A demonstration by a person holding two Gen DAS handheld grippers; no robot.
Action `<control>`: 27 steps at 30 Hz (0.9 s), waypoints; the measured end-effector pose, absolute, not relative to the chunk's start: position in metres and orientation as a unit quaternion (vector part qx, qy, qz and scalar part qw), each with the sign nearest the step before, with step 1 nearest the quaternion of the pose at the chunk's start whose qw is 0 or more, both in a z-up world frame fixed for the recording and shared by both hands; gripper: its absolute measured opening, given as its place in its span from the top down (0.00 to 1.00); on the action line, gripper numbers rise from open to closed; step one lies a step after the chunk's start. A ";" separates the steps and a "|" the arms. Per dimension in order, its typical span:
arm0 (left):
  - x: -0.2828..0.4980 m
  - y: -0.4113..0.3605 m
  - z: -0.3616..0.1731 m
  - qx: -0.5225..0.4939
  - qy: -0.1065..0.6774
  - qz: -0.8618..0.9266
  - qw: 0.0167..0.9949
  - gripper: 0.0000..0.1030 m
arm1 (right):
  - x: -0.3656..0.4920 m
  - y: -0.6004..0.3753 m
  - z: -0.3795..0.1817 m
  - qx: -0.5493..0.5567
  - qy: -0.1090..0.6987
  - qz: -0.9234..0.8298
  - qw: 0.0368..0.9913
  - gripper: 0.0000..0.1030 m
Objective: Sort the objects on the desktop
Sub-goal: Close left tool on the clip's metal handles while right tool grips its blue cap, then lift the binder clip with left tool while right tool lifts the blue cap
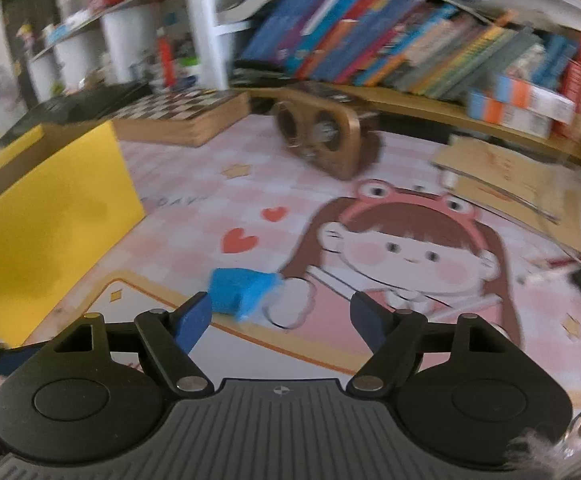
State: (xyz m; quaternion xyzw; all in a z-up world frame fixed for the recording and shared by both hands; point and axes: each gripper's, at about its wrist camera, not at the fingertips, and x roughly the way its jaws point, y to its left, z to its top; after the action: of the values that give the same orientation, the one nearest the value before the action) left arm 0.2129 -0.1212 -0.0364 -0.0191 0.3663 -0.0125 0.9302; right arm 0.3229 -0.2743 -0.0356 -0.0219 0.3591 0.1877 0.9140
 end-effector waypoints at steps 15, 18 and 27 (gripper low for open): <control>0.196 -0.116 -0.024 -0.012 0.356 0.003 0.934 0.63 | 0.357 -0.225 -0.067 -0.066 0.388 0.195 0.898 0.42; 0.196 -0.116 -0.022 -0.014 0.353 -0.002 0.935 0.63 | 0.353 -0.225 -0.068 -0.076 0.377 0.200 0.901 0.61; 0.190 -0.118 -0.013 -0.016 0.340 -0.014 0.940 0.63 | 0.339 -0.237 -0.054 -0.066 0.365 0.213 0.904 0.67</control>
State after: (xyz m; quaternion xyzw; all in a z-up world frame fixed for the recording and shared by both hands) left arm 0.1902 -0.1175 -0.0131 -0.0162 0.3397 -0.0142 0.9403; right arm 0.3392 -0.2366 -0.0537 -0.0659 0.3647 0.2128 0.9041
